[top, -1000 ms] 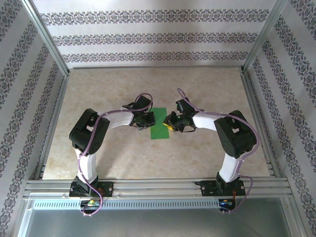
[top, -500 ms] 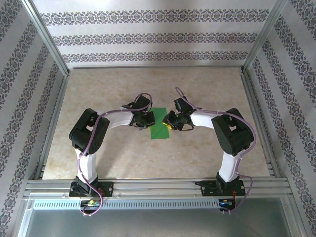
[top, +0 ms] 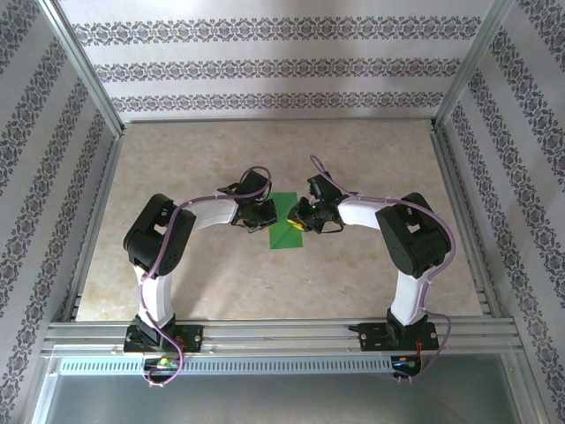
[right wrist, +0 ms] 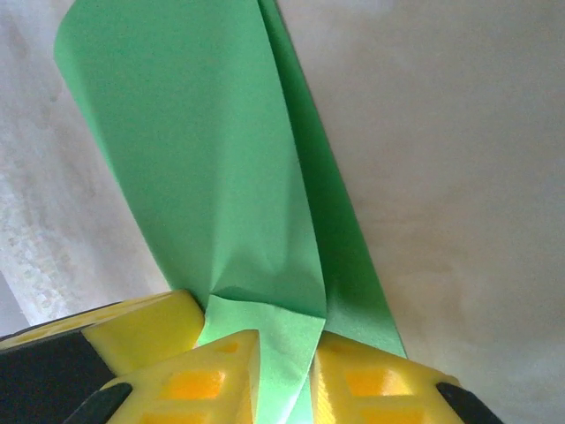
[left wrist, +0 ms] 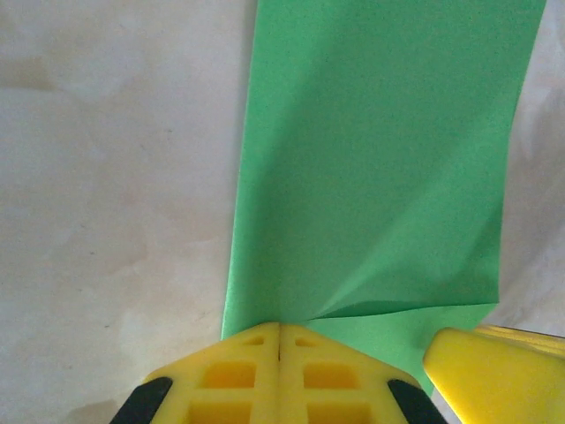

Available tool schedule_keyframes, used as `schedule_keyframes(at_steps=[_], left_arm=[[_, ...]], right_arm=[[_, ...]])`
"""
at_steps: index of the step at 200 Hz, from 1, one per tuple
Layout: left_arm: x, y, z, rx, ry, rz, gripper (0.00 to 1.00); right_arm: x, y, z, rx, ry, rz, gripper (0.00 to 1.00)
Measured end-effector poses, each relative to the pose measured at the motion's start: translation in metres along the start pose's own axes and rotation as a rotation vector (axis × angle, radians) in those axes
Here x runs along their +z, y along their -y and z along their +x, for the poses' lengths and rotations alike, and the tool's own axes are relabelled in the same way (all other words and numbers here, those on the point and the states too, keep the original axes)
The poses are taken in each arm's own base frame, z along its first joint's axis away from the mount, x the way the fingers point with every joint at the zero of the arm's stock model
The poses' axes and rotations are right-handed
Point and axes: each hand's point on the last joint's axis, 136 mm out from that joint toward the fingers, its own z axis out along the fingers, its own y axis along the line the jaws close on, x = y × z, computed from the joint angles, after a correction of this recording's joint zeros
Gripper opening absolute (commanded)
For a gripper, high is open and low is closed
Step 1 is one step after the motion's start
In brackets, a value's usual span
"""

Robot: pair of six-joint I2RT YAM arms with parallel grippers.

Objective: Fold a paper plane with a square sheet of paper (pick it up from the middle)

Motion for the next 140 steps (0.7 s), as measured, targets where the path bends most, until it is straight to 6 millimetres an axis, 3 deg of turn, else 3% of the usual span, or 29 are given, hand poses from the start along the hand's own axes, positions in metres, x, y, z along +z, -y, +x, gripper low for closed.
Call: schedule_keyframes(at_steps=[81, 122, 140], left_arm=[[0.0, 0.0, 0.0, -0.001, -0.001, 0.002, 0.05], [-0.003, 0.0, -0.003, -0.009, -0.019, 0.025, 0.14], [-0.016, 0.001, -0.011, -0.011, -0.006, 0.058, 0.22]], right_arm=[[0.002, -0.015, 0.006, -0.034, -0.023, -0.065, 0.15], [0.002, -0.017, 0.004, -0.056, -0.013, -0.079, 0.04], [0.001, -0.017, 0.001, -0.072, 0.001, -0.099, 0.03]])
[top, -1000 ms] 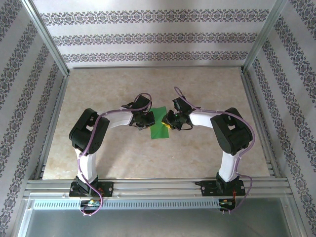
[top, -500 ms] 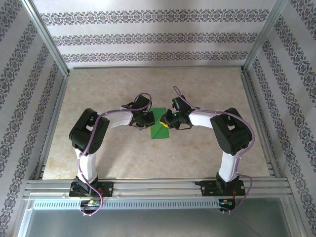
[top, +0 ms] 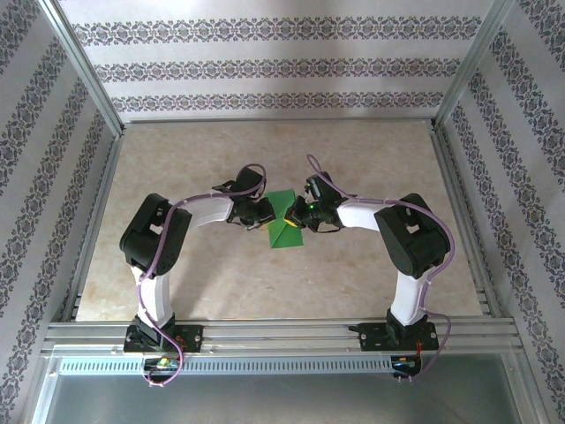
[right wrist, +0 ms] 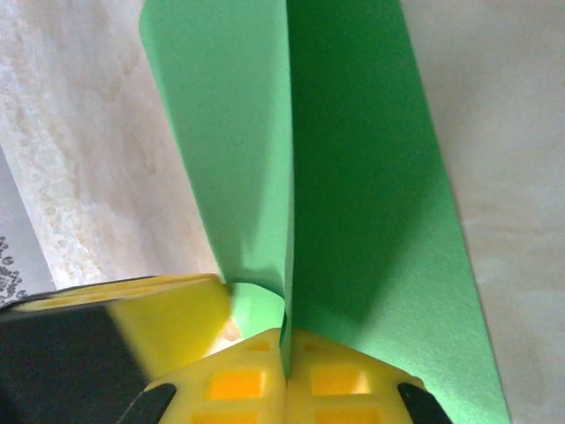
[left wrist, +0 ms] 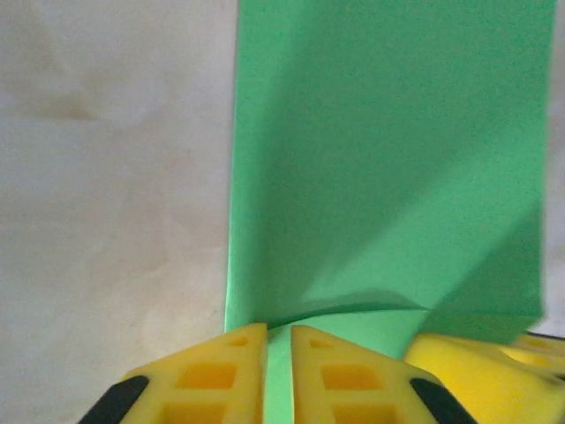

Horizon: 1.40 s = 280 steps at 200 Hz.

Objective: Fold a paper plane with a square sheet of paper (pick it up from the middle)

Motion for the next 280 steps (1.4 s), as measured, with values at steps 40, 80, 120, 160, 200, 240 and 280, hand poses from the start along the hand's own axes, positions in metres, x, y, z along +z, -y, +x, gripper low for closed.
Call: schedule_keyframes(at_steps=[40, 80, 120, 160, 200, 240, 280], left_arm=[[-0.069, 0.021, -0.029, -0.015, 0.105, 0.228, 0.61], [-0.085, 0.042, -0.022, -0.026, 0.083, 0.463, 0.83], [-0.081, 0.063, -0.009, -0.073, 0.019, 0.633, 0.97], [-0.087, 0.09, -0.003, -0.06, -0.017, 0.753, 0.88], [-0.094, 0.1, -0.006, -0.07, -0.023, 0.817, 0.61], [-0.097, 0.104, -0.007, -0.08, -0.026, 0.837, 0.38], [-0.097, 0.103, -0.008, -0.081, -0.025, 0.833, 0.19]], right_arm=[[-0.027, -0.016, -0.018, -0.048, 0.04, -0.108, 0.04], [-0.068, -0.063, -0.031, -0.132, 0.073, -0.305, 0.03], [-0.087, -0.089, -0.028, -0.151, 0.048, -0.434, 0.03], [-0.094, -0.101, -0.023, -0.136, 0.015, -0.517, 0.04], [-0.097, -0.1, -0.023, -0.109, 0.005, -0.55, 0.05], [-0.099, -0.094, -0.026, -0.095, 0.006, -0.552, 0.06], [-0.098, -0.091, -0.027, -0.089, 0.006, -0.548, 0.12]])
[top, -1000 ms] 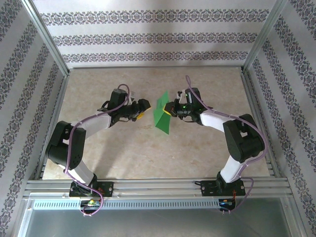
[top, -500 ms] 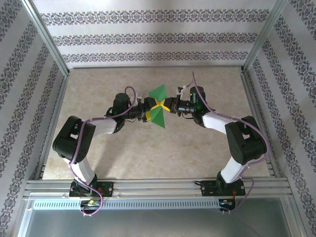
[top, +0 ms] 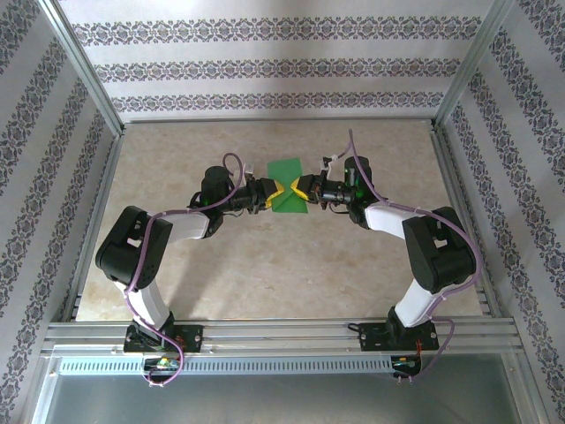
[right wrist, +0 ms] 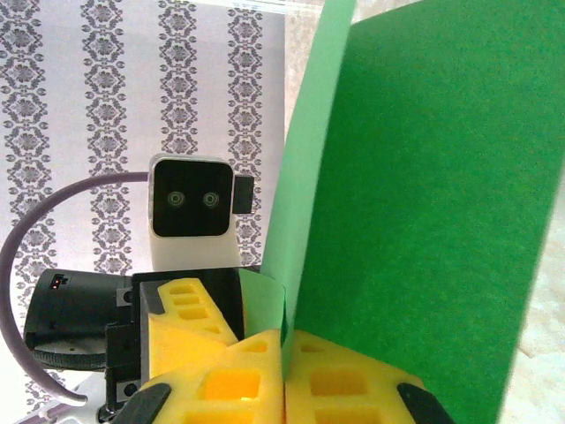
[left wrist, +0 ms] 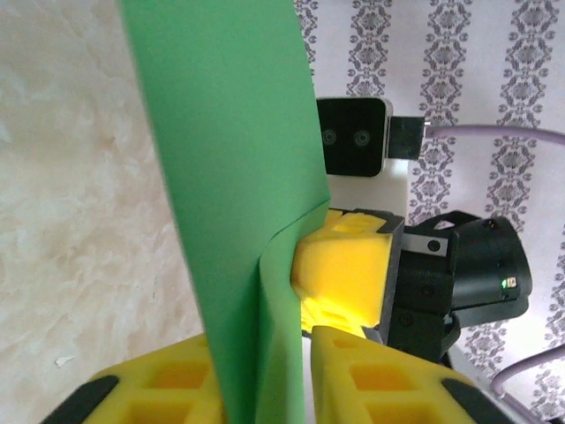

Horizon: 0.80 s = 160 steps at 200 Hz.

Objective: Fold a paper plane with a square sheet of paper (pick it up from the middle)

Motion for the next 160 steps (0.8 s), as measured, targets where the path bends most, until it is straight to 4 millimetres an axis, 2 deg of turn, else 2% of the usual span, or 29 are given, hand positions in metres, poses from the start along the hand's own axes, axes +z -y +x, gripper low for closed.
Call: schedule_keyframes(at_steps=[18, 43, 79, 110, 133, 160], left_arm=[[0.0, -0.005, 0.0, -0.004, -0.001, -0.018, 0.1], [-0.004, -0.019, -0.002, -0.001, 0.003, -0.074, 0.06], [-0.02, -0.035, -0.011, 0.053, 0.026, -0.255, 0.04], [-0.039, -0.018, -0.031, 0.228, 0.07, -0.475, 0.04], [-0.063, -0.006, -0.049, 0.376, 0.121, -0.691, 0.04], [-0.087, -0.001, -0.056, 0.536, 0.133, -0.971, 0.04]], right_arm=[[-0.001, 0.003, -0.001, 0.007, 0.001, 0.01, 0.2], [-0.006, 0.015, -0.004, -0.004, 0.015, 0.055, 0.36], [-0.036, 0.036, -0.013, -0.062, 0.112, 0.236, 0.49], [-0.067, 0.037, -0.021, -0.176, 0.211, 0.403, 0.59], [-0.089, 0.04, -0.026, -0.236, 0.276, 0.515, 0.64], [-0.11, 0.047, -0.029, -0.275, 0.33, 0.633, 0.67]])
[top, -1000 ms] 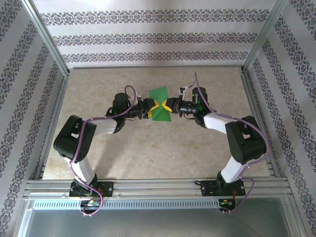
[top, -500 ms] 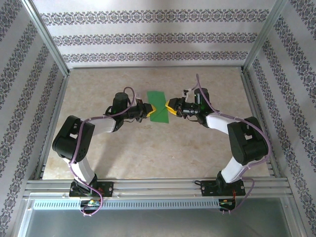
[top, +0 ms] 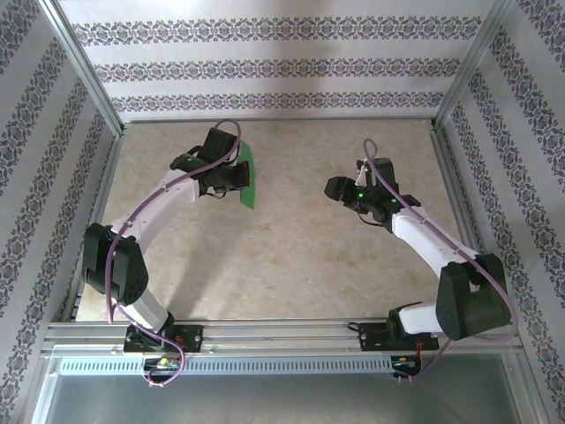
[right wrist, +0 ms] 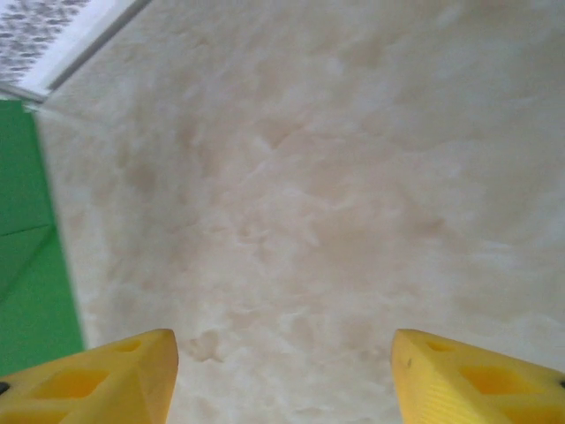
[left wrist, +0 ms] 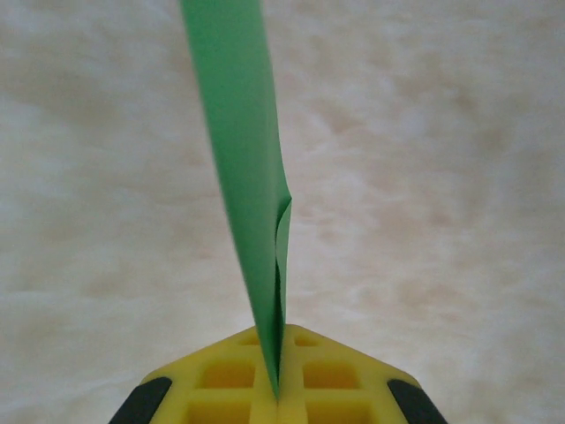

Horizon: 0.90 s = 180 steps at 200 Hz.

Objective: Fold a paper plane with a square sheet of paper (pick it up from the middle)

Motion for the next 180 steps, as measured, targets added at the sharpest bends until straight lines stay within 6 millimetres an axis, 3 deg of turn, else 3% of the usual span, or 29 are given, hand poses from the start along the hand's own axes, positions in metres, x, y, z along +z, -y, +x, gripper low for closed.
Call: schedule_keyframes(at_steps=[31, 69, 89, 108, 128, 148, 180], left_arm=[[0.004, -0.011, 0.005, 0.186, -0.035, -0.275, 0.04], [0.04, -0.027, 0.036, 0.352, -0.158, -0.533, 0.04], [0.049, -0.031, 0.05, 0.394, -0.219, -0.602, 0.07], [0.073, -0.017, 0.054, 0.392, -0.229, -0.601, 0.16], [0.097, -0.004, 0.076, 0.391, -0.288, -0.564, 0.3], [0.105, 0.008, 0.092, 0.368, -0.337, -0.496, 0.44], [0.107, 0.028, 0.095, 0.301, -0.352, -0.353, 0.54]], right_arm=[[-0.013, 0.012, -0.006, -0.026, 0.056, 0.084, 0.7], [-0.024, 0.023, -0.007, -0.029, 0.096, 0.143, 0.71], [-0.025, 0.027, -0.008, -0.024, 0.108, 0.156, 0.7], [-0.028, 0.036, 0.0, -0.002, 0.111, 0.174, 0.7], [-0.03, 0.045, 0.006, 0.026, 0.11, 0.188, 0.7], [-0.028, 0.05, 0.011, 0.049, 0.102, 0.196, 0.69], [-0.024, 0.052, 0.016, 0.077, 0.088, 0.194, 0.66]])
